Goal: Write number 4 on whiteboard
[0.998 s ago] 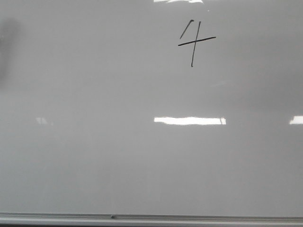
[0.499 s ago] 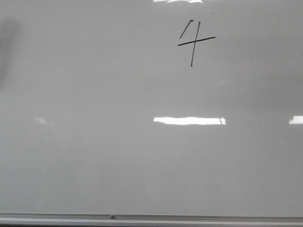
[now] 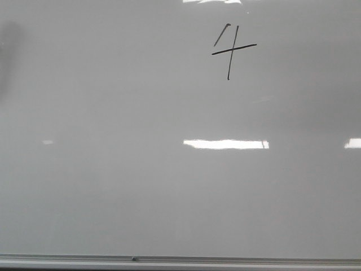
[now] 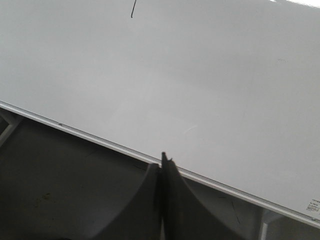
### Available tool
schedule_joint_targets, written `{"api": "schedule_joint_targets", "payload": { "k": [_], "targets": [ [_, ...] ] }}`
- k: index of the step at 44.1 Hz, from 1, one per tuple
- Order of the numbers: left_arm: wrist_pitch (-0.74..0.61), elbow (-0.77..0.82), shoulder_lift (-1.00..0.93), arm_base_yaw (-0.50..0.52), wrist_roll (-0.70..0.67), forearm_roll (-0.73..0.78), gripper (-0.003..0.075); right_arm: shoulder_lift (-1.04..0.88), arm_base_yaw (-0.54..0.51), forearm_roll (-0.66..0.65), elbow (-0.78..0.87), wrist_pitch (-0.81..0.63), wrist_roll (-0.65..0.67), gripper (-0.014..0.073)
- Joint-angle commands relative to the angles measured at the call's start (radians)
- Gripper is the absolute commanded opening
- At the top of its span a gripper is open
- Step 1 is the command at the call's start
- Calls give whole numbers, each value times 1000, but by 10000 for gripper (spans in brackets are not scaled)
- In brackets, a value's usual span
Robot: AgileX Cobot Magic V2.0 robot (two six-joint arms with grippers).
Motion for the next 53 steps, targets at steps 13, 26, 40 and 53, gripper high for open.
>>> {"api": "schedule_joint_targets", "payload": {
  "k": [13, 26, 40, 53],
  "targets": [
    [-374, 219, -141, 53, 2, -6, -20, 9, -6, -8, -21, -70, -6, -69],
    [-386, 228, -141, 54, 2, -6, -20, 8, -6, -8, -21, -71, -6, -69],
    [-386, 228, -141, 54, 2, -6, -20, 8, -6, -8, -21, -71, -6, -69],
    [-386, 228, -141, 54, 2, -6, -20, 8, -6, -8, -21, -71, -6, -69]
  ]
}}
